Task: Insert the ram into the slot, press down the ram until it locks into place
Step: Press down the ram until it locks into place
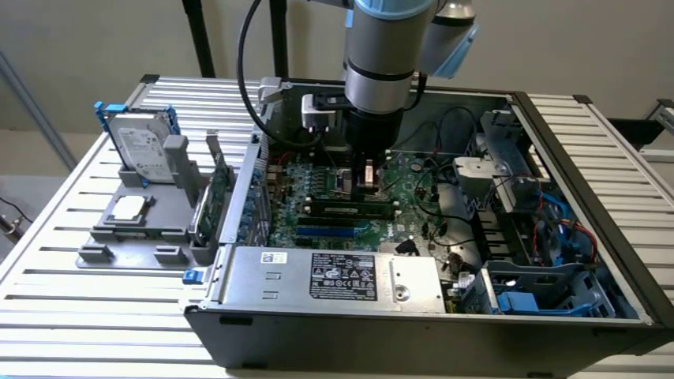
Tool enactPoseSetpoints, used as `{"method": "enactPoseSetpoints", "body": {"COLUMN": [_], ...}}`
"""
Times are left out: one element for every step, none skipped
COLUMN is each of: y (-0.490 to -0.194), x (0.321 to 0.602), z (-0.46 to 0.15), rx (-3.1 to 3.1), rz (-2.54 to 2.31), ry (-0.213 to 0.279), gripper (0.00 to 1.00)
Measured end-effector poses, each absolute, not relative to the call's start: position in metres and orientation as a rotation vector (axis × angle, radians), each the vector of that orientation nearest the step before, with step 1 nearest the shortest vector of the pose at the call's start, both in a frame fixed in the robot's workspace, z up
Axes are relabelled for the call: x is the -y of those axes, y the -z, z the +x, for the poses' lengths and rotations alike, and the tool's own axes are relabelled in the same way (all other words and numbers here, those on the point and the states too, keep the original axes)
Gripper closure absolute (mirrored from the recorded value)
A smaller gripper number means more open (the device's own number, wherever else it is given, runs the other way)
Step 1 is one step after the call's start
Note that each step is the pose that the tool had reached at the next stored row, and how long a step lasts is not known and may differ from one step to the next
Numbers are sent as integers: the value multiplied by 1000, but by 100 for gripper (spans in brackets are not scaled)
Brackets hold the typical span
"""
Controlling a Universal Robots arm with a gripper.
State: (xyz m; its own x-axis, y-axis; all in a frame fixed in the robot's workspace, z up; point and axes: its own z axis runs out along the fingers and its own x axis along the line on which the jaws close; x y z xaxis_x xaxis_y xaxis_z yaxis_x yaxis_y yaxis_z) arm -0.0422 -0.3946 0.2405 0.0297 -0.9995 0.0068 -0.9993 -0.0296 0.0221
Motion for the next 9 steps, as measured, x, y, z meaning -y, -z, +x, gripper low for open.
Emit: {"method": "enactPoseSetpoints", "body": {"y": [-239, -237, -235, -234, -232, -230, -229, -227, -225], "x": [394, 394, 394, 394, 393, 393, 393, 393, 393], "z": [-42, -42, -42, -42, -42, -42, -42, -42, -42], "rx": [2174, 2174, 2174, 2174, 2174, 2173, 2173, 2173, 2172], "rz": [2239, 2240, 2239, 2239, 2240, 2239, 2239, 2238, 2238], "ry": [16, 16, 16, 16, 16, 16, 15, 15, 15], "gripper": [89, 89, 89, 89, 89, 89, 89, 89, 89]}}
